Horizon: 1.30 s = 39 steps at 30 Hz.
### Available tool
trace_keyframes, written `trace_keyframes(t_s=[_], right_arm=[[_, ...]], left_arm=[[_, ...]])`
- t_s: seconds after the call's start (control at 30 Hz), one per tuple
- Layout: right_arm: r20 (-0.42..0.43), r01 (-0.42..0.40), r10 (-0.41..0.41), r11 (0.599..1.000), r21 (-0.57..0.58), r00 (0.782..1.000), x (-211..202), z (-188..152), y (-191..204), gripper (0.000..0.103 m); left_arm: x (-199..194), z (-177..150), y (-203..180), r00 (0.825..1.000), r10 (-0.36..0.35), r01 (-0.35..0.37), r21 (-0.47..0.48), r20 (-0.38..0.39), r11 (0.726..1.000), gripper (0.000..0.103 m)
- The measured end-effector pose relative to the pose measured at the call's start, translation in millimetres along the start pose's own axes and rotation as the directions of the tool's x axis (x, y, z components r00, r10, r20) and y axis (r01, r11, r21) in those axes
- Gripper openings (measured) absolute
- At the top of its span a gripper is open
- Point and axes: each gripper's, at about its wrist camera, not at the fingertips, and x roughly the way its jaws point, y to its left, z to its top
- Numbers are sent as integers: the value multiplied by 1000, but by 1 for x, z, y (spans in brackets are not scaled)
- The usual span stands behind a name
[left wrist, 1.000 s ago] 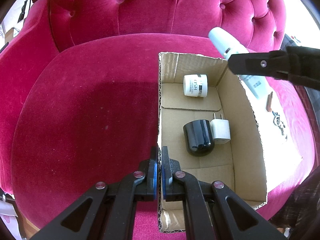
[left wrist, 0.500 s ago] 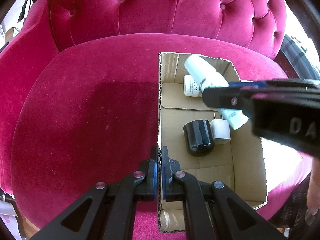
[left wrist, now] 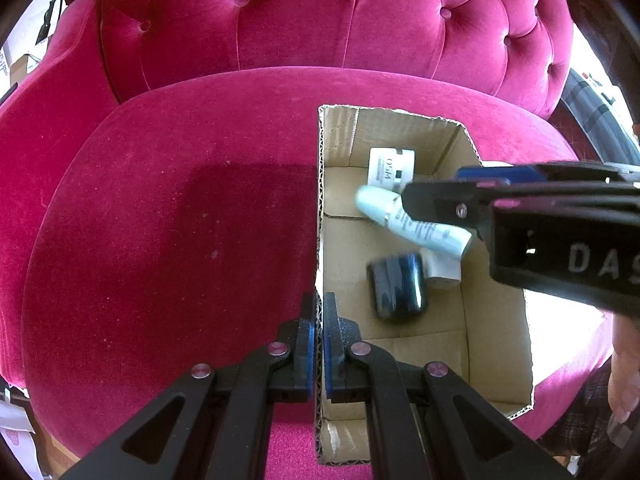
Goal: Organize rigid objects
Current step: 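Carry the light-blue bottle with the right gripper into the box and release, then move the right gripper back to the brown lipstick tube on the paper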
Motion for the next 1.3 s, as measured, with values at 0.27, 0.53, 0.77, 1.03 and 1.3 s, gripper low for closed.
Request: trace_keyframes(t_s=[0.27,0.53,0.77,1.03,1.3], right_arm=[[42,41,-42,999,24,998,-7,-1,-9,102],[42,83,-85,996,41,995,-8,0,-12,103],[51,90,-93,994,65,994,-14,3,-13,103],[61,123,-129,988,98,990,-33,2,-39,103],[72,170,-183,972,161,980,-43,3,-71,103]], left_arm=[[0,-2,0,1000,0,0,-3,-2,1000,3],[-1,0,2,1000,2,-2,-1,-2,1000,3],[-1,0,2,1000,1,-1,0,-3,1000,3],[-1,0,3,1000,0,0,-1,-2,1000,3],[0,1,2,1000,0,0,-1,-2,1000,3]])
